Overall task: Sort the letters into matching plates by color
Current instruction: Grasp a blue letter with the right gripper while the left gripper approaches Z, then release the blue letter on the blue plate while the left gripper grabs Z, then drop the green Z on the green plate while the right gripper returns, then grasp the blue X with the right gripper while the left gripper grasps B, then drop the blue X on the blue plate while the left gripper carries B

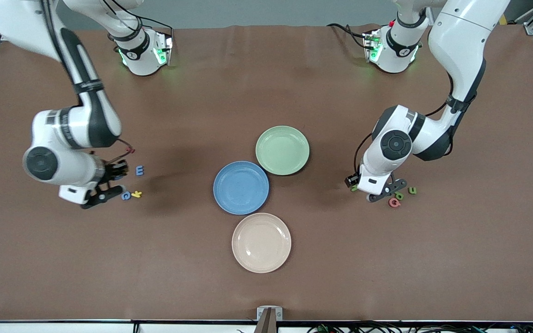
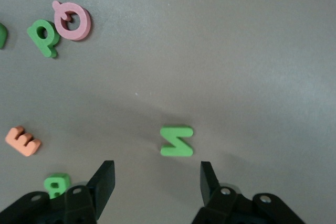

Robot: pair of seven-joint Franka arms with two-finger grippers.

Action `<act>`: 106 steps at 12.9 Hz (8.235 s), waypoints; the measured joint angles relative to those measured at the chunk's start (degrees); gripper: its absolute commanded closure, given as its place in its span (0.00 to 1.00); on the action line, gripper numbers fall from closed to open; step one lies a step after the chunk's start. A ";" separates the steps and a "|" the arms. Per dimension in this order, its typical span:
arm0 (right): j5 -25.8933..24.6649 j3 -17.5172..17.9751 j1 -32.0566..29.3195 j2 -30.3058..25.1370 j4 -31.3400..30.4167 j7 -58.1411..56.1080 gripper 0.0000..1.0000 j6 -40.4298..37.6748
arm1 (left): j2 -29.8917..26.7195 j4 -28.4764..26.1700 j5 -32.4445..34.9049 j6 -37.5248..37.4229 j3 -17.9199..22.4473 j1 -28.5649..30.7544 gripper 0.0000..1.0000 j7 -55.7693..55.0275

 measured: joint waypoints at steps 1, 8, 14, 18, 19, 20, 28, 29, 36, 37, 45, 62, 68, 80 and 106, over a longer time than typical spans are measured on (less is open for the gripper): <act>0.35 0.13 3.64 0.17 0.04 7.39 0.84 0.31 | 0.59 0.04 0.06 0.98 0.05 0.17 0.32 -0.86; 13.39 0.17 16.87 9.63 7.10 32.70 0.84 10.45 | 3.62 0.24 0.13 4.15 0.13 0.39 0.40 -1.95; 13.48 0.10 22.84 18.33 13.82 43.22 0.83 17.11 | 4.90 0.31 0.13 5.41 0.14 0.40 0.43 -1.97; 13.48 -0.16 22.83 18.99 14.62 43.33 0.75 17.02 | 5.64 0.42 0.13 5.70 0.15 0.40 0.54 -1.98; 13.48 -0.16 22.84 18.99 14.62 43.37 0.44 16.93 | 5.89 0.63 0.13 5.75 0.17 0.41 0.63 -1.98; 13.48 -0.16 22.86 19.00 14.63 43.48 0.02 16.70 | 6.20 0.86 0.13 5.78 0.18 0.41 0.80 -1.98; 11.89 -2.72 18.48 10.32 17.46 39.36 0.00 -4.57 | 5.94 5.61 0.55 1.92 -0.05 0.41 1.00 -1.97; 11.01 -2.93 15.40 7.63 17.44 34.82 0.00 -8.87 | 5.27 6.13 0.61 0.93 -0.49 0.34 1.00 -1.96; 3.58 -3.14 -3.18 2.34 11.84 7.70 0.00 -9.87 | 2.04 6.25 0.63 -3.03 -11.33 -2.01 1.00 -9.41; 3.35 -3.12 -5.09 2.45 9.50 5.23 0.00 -5.79 | 2.05 6.16 0.63 -3.03 -11.69 -4.66 0.99 -12.55; 2.05 -3.06 -8.33 3.49 -4.31 -1.86 0.01 16.53 | 6.30 5.30 0.74 -2.97 -11.32 -15.41 0.00 -23.42; 1.94 -2.88 -9.60 8.54 -10.54 -10.56 0.36 27.92 | -1.71 0.64 7.10 -8.47 -10.68 9.51 0.17 -4.13; 1.94 -2.87 -9.61 8.54 -10.68 -10.59 0.60 27.91 | -5.27 -5.44 7.10 -7.82 -11.09 14.89 0.19 -4.43; 1.94 -2.42 -9.95 7.91 -10.19 -10.59 0.82 25.73 | -9.57 -23.26 7.09 10.00 -12.67 17.24 0.24 -14.26; 10.01 -1.49 28.79 16.76 10.96 56.59 0.00 18.43 | -6.45 -21.54 10.05 12.15 -17.14 21.76 1.00 -15.44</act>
